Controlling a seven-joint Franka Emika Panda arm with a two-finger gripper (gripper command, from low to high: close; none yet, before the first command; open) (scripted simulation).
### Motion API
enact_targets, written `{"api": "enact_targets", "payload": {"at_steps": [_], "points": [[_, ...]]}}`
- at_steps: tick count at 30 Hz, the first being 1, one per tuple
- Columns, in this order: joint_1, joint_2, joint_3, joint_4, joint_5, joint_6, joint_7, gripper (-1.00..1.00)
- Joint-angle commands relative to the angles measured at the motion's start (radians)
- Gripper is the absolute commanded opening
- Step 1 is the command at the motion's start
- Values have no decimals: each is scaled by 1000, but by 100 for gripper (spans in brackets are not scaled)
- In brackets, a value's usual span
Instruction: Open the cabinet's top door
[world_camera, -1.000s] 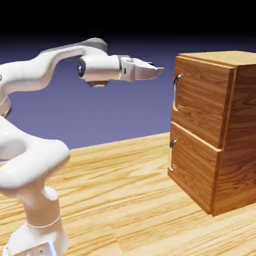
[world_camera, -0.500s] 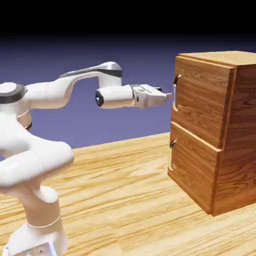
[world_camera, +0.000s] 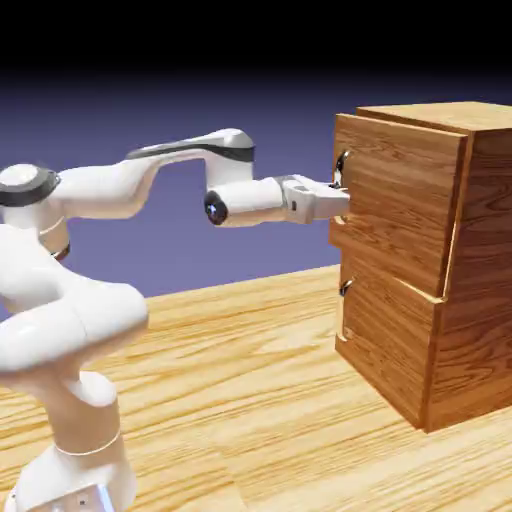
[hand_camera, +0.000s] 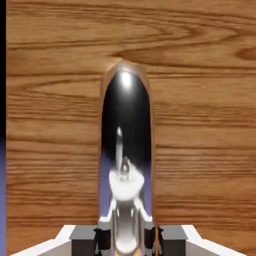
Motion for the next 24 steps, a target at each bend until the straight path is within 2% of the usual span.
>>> {"api": "enact_targets", "payload": {"at_steps": [1,13,24], "points": [[22,2,-17,-36,-7,-42,-9,-100],[159,40,-259,-372,-192,-564,-99,-100],[44,138,-496,-485,-485,-1043,-209,-100]]}}
